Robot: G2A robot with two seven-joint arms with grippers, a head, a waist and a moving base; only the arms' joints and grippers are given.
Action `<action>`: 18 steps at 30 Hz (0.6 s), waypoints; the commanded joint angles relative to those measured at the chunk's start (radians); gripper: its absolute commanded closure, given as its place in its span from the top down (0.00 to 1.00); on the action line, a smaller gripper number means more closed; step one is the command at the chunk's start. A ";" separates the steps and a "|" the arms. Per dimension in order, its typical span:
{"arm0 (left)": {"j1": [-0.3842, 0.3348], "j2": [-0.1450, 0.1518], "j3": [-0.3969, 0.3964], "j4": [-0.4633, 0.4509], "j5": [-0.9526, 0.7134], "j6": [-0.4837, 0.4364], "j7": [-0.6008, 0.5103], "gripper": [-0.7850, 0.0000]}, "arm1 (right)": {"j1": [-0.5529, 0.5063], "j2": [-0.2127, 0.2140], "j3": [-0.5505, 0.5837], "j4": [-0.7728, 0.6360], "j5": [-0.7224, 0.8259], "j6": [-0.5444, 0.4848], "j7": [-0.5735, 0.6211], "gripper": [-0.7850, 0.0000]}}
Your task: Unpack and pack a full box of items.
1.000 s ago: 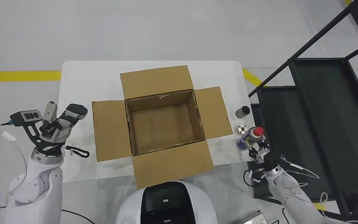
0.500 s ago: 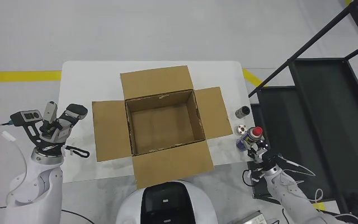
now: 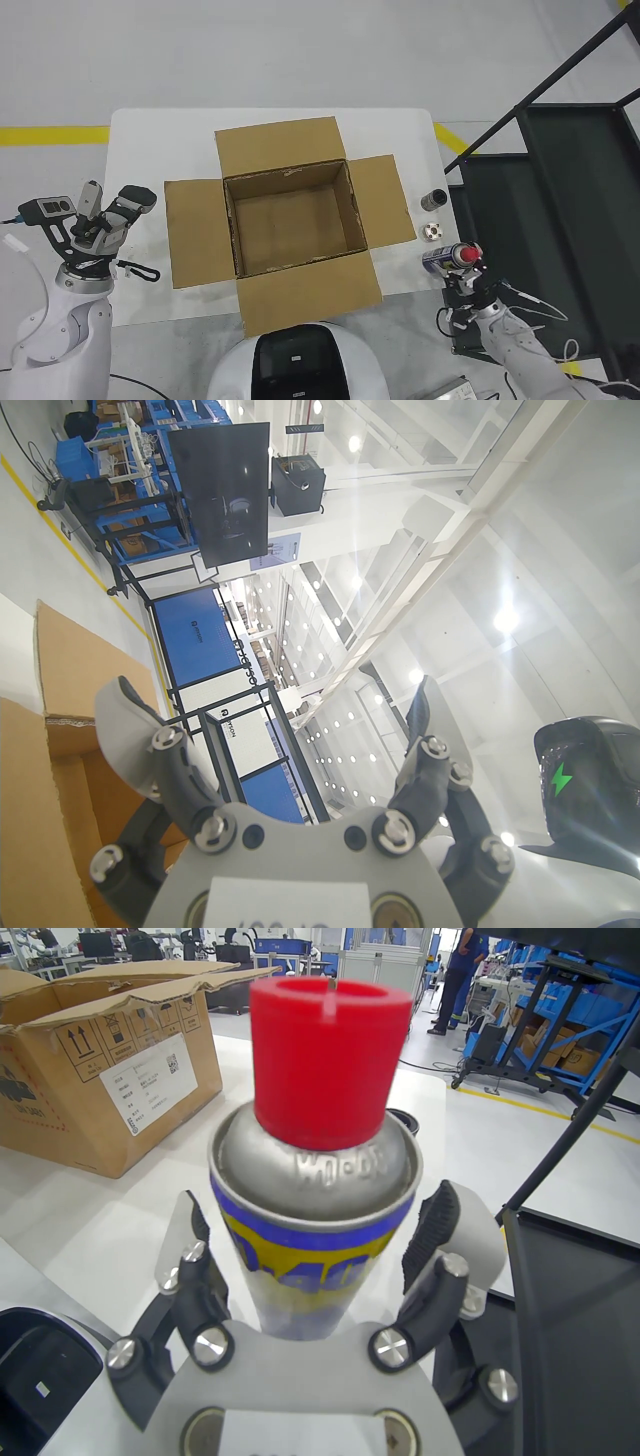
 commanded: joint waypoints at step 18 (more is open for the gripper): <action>0.000 0.000 0.000 0.000 0.000 0.000 0.000 1.00 | -0.235 0.097 0.093 -0.264 0.104 0.031 -0.031 1.00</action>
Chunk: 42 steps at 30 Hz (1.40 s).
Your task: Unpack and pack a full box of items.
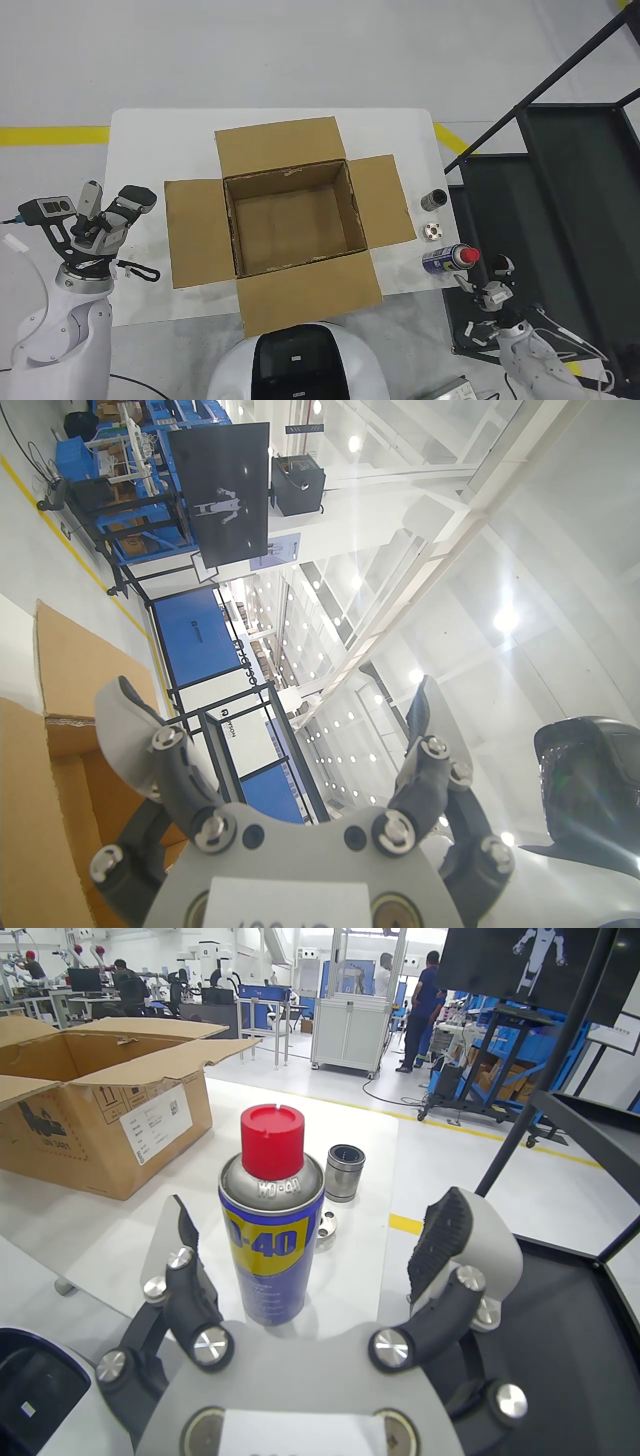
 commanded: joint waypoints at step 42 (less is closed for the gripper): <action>0.000 0.000 0.000 0.000 0.000 0.000 0.000 1.00 | 0.090 -0.051 -0.073 0.036 -0.003 0.035 0.220 1.00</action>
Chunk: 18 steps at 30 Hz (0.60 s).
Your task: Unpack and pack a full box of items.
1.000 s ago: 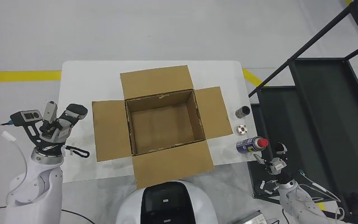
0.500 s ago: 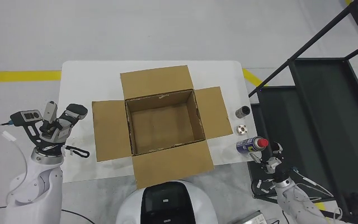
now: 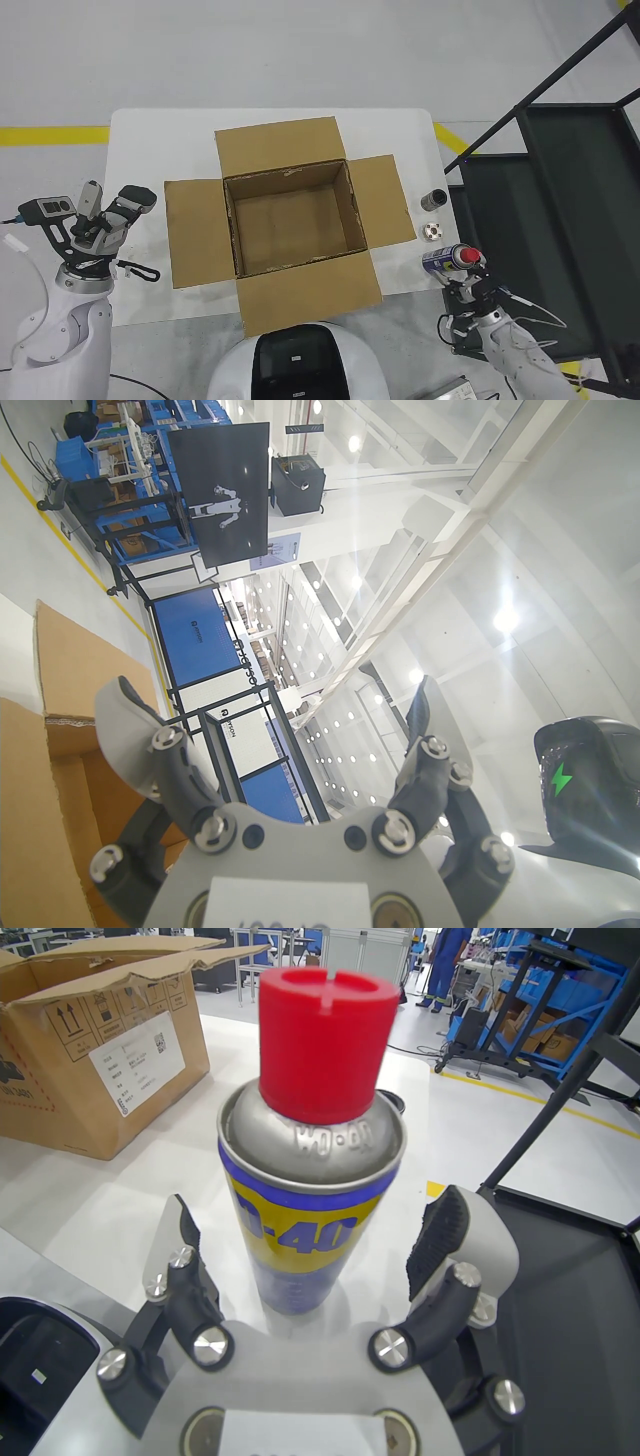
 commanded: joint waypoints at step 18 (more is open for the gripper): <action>0.000 0.000 0.000 0.000 0.000 0.000 0.000 1.00 | 0.074 -0.034 -0.035 0.099 0.017 -0.066 -0.034 0.00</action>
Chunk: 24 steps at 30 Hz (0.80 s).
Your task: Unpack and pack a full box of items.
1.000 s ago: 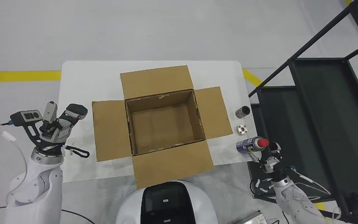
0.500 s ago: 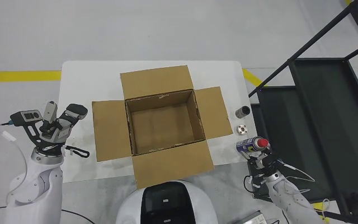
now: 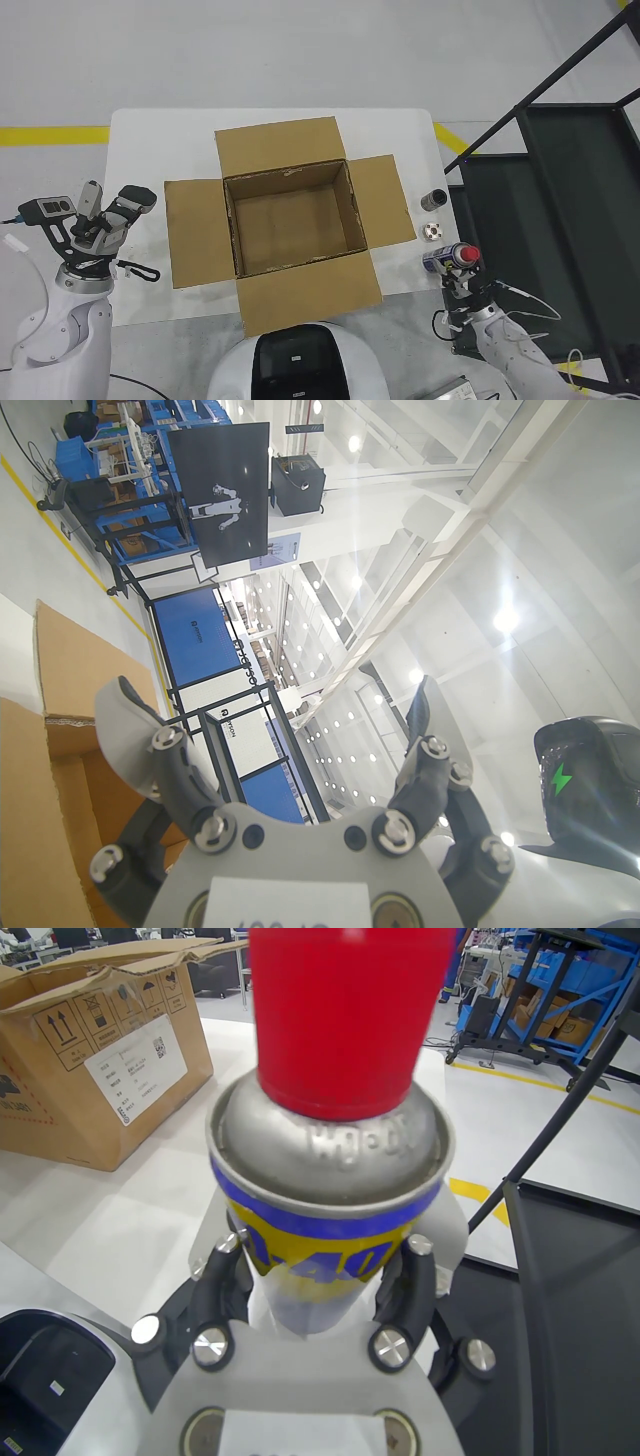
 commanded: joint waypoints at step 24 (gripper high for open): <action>0.000 0.000 0.000 0.000 0.000 0.000 0.000 1.00 | -0.305 0.093 0.207 -0.521 -0.052 0.088 -0.048 0.00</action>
